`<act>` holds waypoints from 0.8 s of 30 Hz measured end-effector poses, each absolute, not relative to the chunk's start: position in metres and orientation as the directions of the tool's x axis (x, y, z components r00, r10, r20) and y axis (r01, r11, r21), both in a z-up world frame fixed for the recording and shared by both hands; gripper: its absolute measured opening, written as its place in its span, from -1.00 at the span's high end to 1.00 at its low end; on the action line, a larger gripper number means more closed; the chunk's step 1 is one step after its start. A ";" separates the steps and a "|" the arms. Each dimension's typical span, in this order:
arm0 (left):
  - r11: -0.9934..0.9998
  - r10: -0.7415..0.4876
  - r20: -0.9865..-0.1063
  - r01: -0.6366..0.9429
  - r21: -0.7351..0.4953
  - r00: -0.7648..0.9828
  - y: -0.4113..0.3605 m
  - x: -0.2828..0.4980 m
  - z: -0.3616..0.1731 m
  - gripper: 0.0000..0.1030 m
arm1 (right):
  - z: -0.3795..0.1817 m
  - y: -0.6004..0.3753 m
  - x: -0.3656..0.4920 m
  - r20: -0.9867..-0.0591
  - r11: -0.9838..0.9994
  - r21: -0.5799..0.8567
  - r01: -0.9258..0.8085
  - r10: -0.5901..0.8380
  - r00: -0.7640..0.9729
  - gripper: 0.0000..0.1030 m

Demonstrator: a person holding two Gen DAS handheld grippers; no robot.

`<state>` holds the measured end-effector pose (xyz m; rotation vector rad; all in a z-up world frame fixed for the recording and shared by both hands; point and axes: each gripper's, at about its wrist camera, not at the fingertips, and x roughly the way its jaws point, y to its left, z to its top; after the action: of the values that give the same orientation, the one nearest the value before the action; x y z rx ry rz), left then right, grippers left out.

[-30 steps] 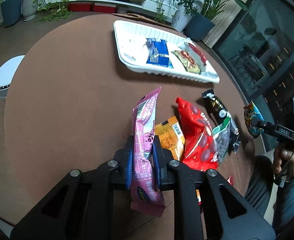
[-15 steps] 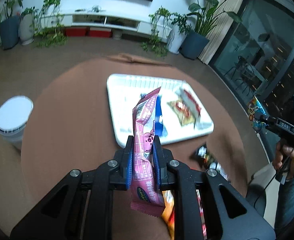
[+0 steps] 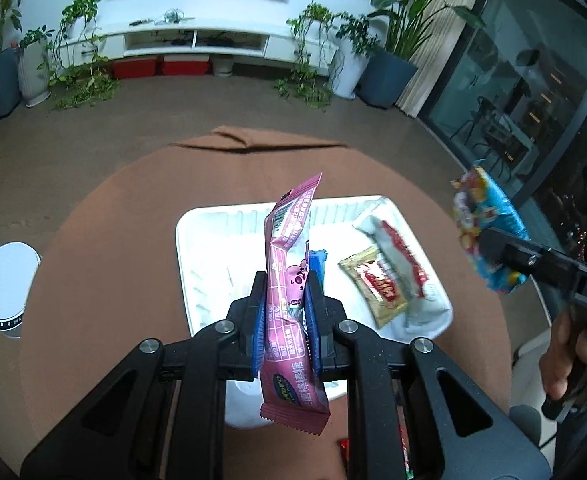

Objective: Organize snacks
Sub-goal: 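Carry both packets into the white tray and open both grippers to release them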

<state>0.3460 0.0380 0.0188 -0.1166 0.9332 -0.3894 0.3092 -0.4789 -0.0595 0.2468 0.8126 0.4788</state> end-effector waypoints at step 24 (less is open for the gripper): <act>0.933 -0.345 -0.825 0.259 -0.250 0.448 -0.017 0.390 -0.093 0.68 | -0.149 -0.443 0.347 -0.776 0.917 0.304 -0.259 0.396 0.491 0.18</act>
<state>0.3904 -0.0168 -0.0929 -0.0918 1.0417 -0.3746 0.3473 -0.4433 -0.1489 0.1540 0.9799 0.3996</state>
